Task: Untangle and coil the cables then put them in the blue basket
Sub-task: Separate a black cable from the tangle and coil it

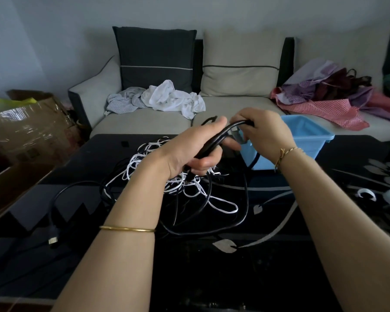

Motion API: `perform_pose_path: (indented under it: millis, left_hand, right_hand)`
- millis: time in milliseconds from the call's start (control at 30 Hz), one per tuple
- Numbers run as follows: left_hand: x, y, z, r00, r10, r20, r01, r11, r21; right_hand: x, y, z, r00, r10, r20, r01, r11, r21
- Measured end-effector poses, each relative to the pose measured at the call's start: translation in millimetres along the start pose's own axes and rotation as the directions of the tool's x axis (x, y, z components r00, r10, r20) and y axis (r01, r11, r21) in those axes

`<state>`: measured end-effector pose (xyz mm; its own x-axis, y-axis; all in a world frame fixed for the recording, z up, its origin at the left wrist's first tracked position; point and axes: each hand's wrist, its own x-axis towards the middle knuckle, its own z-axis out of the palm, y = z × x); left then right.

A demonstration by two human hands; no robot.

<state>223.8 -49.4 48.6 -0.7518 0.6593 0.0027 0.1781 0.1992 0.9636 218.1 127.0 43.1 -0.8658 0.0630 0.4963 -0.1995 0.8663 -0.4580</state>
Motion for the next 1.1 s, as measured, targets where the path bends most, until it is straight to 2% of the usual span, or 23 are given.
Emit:
perform_pose_path:
  millis: [100,167,267,300,367,400,433,467,500,533,567,633,667,700,733,800,900,1000,1100]
  left_hand:
    - [4,-1,-2,0.999,0.033,0.035,-0.027,0.988,-0.153]
    - [5,0,-9,0.996,0.073,0.044,-0.055,0.943,-0.327]
    - [2,2,-19,0.985,0.169,0.043,-0.116,0.818,-0.563]
    - [1,2,-20,0.977,0.211,0.040,-0.139,0.762,-0.633]
    - [1,1,-25,0.953,0.301,0.027,-0.175,0.621,-0.764]
    - [1,0,-28,0.935,0.354,0.022,-0.177,0.519,-0.836]
    - [1,-1,-31,0.915,0.404,0.009,-0.164,0.391,-0.906]
    - [1,-2,-34,0.901,0.433,-0.023,-0.157,0.275,-0.949]
    - [1,-3,-36,0.897,0.435,-0.077,-0.174,0.188,-0.967]
    - [0,-4,-38,0.897,0.420,-0.136,-0.211,0.137,-0.968]
    - [-1,-5,-38,0.895,0.403,-0.188,-0.247,0.097,-0.964]
    - [-4,-6,-37,0.893,0.364,-0.266,-0.297,0.031,-0.954]
    - [-4,-7,-37,0.897,0.322,-0.301,-0.324,0.018,-0.946]
    - [-5,-7,-37,0.901,0.273,-0.337,-0.354,0.012,-0.935]
    - [-5,-8,-36,0.902,0.218,-0.373,-0.385,0.013,-0.923]
    - [-3,-10,-35,0.886,0.118,-0.449,-0.454,0.023,-0.890]
    - [1,-12,-36,0.845,0.014,-0.535,-0.534,0.107,-0.839]
    - [6,-9,-31,0.798,-0.005,-0.602,-0.578,0.273,-0.769]
    - [8,-5,-27,0.726,-0.006,-0.688,-0.587,0.517,-0.623]
  right_hand:
    - [-4,5,15,0.995,0.088,0.036,-0.095,0.944,0.316]
    - [-11,11,26,0.985,0.139,0.101,-0.171,0.838,0.519]
    - [-21,15,41,0.970,0.135,0.202,-0.241,0.649,0.721]
    - [-22,12,44,0.966,0.114,0.234,-0.257,0.559,0.788]
    - [-24,2,46,0.957,0.040,0.287,-0.286,0.282,0.916]
    - [-25,-4,46,0.953,0.003,0.304,-0.301,0.143,0.943]
    - [-25,-9,45,0.950,-0.011,0.312,-0.311,0.052,0.949]
    - [-25,-13,45,0.949,-0.012,0.315,-0.315,0.011,0.949]
    - [-24,-14,45,0.951,0.001,0.309,-0.309,0.019,0.951]
    - [-23,-14,46,0.954,0.023,0.299,-0.300,0.072,0.951]
    - [-22,-14,48,0.957,0.055,0.285,-0.291,0.176,0.940]
    - [-22,-13,54,0.960,0.117,0.253,-0.277,0.500,0.821]
    - [-24,-12,56,0.964,0.127,0.233,-0.256,0.674,0.693]
    - [-25,-13,57,0.965,0.118,0.233,-0.232,0.802,0.550]
    - [-26,-14,58,0.958,0.104,0.268,-0.218,0.871,0.440]
    - [-29,-19,55,0.900,0.096,0.425,-0.270,0.888,0.373]
    - [-30,-32,45,0.803,0.044,0.595,-0.286,0.904,0.318]
    - [-31,-45,44,0.744,-0.006,0.668,-0.153,0.972,0.179]
    - [-38,-56,39,0.640,-0.037,0.767,-0.052,0.994,0.092]
